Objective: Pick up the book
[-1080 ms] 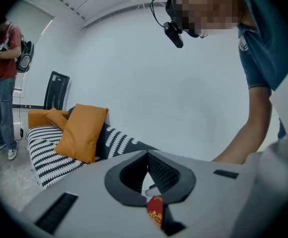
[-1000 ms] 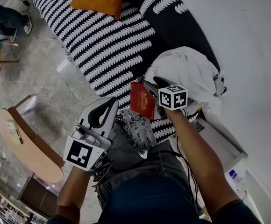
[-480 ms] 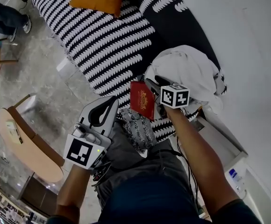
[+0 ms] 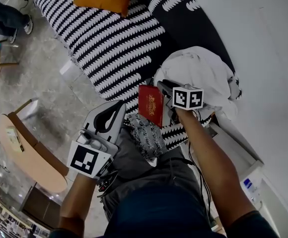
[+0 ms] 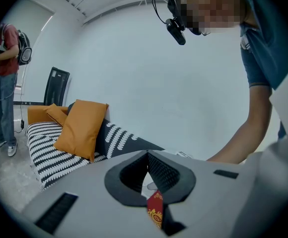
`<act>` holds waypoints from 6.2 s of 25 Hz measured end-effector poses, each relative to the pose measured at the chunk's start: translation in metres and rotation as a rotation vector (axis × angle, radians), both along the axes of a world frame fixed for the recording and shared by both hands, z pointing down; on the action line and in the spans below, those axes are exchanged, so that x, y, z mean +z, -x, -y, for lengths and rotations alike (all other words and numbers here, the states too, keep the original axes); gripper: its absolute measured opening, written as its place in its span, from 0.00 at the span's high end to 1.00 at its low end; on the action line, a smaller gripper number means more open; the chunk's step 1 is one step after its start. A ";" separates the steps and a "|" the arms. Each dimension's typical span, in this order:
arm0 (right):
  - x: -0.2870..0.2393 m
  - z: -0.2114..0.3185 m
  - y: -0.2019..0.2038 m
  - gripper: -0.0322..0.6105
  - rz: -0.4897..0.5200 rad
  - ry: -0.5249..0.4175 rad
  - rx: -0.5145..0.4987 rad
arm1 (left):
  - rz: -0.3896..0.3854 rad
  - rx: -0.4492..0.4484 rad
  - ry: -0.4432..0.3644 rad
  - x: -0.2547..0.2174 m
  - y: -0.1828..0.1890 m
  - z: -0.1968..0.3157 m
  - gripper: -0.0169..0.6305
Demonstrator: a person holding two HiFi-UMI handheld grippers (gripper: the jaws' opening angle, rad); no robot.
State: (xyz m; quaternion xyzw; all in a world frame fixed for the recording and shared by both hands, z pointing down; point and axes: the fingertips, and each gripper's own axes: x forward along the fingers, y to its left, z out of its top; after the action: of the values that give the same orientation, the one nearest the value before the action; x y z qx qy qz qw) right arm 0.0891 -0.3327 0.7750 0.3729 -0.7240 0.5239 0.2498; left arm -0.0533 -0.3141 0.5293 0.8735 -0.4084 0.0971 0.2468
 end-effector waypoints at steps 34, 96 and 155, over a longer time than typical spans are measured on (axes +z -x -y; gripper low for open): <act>0.021 -0.006 0.003 0.44 -0.315 -0.118 -0.327 | 0.000 -0.002 0.022 0.014 -0.001 -0.006 0.97; 0.035 -0.073 -0.047 0.45 -0.635 -0.217 -0.316 | -0.006 -0.008 0.051 0.026 -0.005 -0.018 0.97; -0.098 -0.058 -0.019 0.66 -0.458 -0.459 -0.288 | 0.019 0.038 -0.021 -0.026 -0.024 -0.016 0.97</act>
State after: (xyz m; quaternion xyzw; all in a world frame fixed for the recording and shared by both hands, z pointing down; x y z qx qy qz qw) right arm 0.1082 -0.2749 0.6767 0.4211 -0.7933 0.2096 0.3866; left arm -0.0289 -0.2981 0.5031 0.8826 -0.3951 0.1057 0.2317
